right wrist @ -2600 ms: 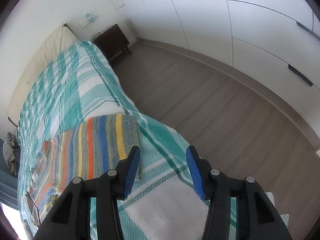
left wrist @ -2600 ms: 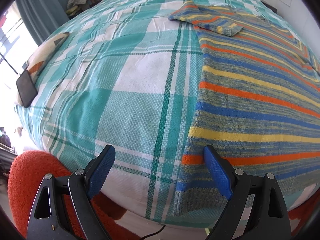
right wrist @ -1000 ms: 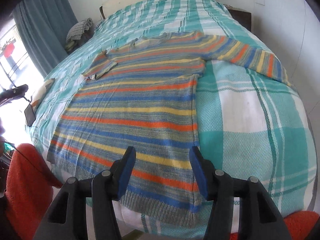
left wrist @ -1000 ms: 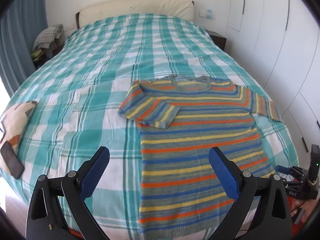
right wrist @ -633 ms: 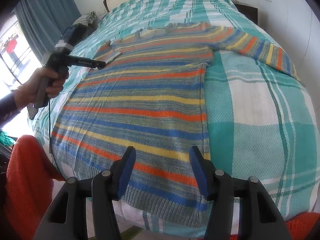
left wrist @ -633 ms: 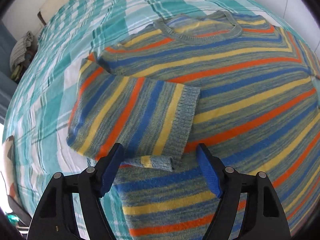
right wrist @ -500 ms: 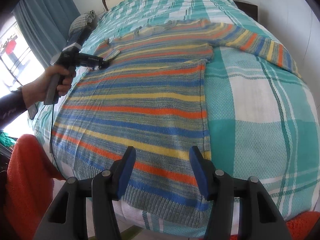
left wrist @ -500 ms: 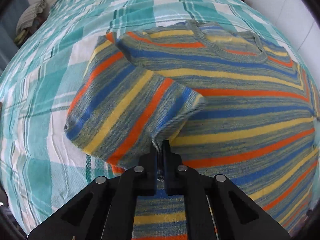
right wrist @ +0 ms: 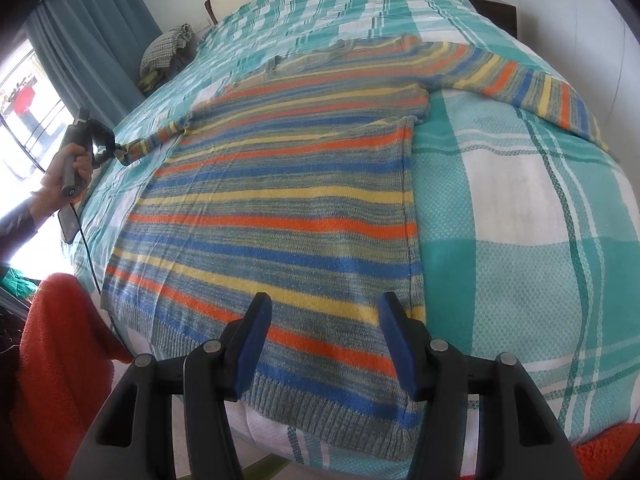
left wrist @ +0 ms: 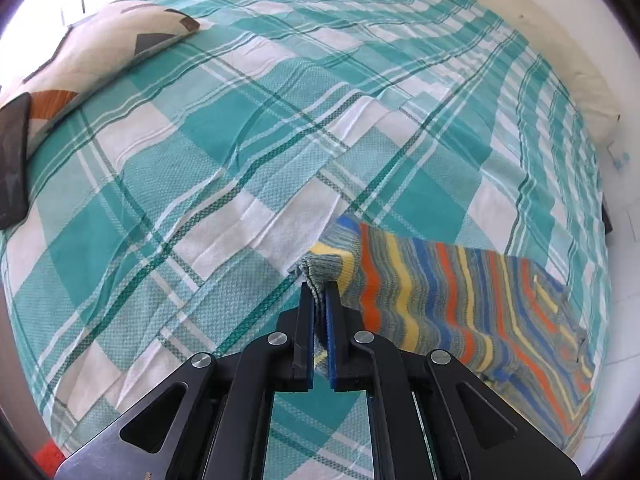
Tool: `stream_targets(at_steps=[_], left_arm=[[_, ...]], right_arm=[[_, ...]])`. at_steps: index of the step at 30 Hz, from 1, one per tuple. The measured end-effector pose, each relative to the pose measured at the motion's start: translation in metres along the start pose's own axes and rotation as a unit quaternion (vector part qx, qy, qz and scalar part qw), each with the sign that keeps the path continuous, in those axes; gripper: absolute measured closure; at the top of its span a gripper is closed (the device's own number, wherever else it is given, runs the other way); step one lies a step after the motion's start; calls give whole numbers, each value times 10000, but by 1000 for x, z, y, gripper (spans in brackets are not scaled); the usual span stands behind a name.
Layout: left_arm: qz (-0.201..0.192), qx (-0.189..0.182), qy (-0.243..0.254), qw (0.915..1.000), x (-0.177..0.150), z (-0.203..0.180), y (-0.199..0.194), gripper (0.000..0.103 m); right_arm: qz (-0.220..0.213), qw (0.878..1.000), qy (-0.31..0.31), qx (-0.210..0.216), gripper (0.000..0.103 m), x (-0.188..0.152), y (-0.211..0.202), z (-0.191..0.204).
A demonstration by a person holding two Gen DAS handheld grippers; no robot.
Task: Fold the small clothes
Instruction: 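Grasp the other sleeve cuff with the left gripper and lift it, then carry the sleeve across the sweater body with the left gripper and release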
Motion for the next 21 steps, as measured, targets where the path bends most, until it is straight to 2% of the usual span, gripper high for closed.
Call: stream_targets(at_steps=[2,7,9,12,14,17,19,21], left_arm=[[66,8,79,9999,-3,-1,3,100],[561,-168,-377,9976,-9,23,33,98],[486,-24,-485,9976,-11,36,32,94],[448,107,-791,9958,-10,61,25,94],[436,217,-824,9954,-10,72,18,94],[321,310,-521,9976,-15,76,2,76],[220,341,-336,9986,-27,74,-11,44],[129,147,-177,9997,-46,67,-24,27]], right_arm=[[19,10000,-48,-37,47,-1,1,2],[42,9999,-75,-94,47,-1,3,3],[57,9999,-59,-109,47,-1,4,3],[66,9999,-66,-125,47,-2,4,3],[66,9999,-75,-127,47,-2,4,4],[73,9999,-59,-105,47,-1,6,3],[53,9999,-45,-80,47,0,5,3],[-60,10000,-39,-62,47,1,0,3]])
Point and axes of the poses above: each gripper's, at about its wrist camera, not at the fingertips, and y roughly the way its jaws point, z to its left, x to its top, the point moved 1 cm from there along y, roughly the way its jaws point, and after that the axes turned 1 degree about -z, right-handed, at the moved point
